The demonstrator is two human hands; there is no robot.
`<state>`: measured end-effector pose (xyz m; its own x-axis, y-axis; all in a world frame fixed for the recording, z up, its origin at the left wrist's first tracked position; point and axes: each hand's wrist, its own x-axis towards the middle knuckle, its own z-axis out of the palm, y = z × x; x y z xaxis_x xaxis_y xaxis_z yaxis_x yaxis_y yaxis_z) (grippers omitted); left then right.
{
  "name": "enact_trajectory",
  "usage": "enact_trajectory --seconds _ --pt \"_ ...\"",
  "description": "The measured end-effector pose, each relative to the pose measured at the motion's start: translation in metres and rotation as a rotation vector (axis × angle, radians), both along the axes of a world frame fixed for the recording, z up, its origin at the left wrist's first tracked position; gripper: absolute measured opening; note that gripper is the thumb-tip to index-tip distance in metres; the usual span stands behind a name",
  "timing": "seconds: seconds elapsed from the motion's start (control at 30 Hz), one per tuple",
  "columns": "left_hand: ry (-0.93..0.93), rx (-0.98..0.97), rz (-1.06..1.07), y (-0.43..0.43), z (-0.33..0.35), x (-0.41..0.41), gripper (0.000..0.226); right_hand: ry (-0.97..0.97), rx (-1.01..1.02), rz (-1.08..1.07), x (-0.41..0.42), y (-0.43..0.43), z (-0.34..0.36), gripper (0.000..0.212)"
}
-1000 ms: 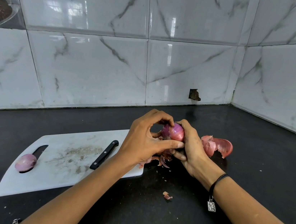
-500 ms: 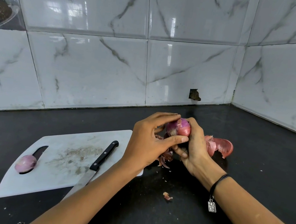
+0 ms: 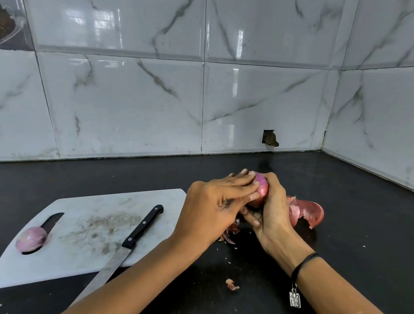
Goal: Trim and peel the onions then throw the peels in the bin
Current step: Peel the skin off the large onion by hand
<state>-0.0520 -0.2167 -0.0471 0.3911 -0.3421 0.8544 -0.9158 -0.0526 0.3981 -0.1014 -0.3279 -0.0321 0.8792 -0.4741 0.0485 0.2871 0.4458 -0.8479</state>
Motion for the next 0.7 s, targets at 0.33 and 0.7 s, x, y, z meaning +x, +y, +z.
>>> enact_trajectory --seconds 0.33,0.7 --pt "0.287 -0.05 -0.067 0.003 0.009 -0.016 0.022 0.008 -0.084 -0.089 0.001 -0.002 0.0 0.051" --pt "0.565 -0.097 -0.054 0.004 0.013 -0.02 0.032 0.032 -0.318 -0.136 0.004 -0.005 -0.006 0.052"
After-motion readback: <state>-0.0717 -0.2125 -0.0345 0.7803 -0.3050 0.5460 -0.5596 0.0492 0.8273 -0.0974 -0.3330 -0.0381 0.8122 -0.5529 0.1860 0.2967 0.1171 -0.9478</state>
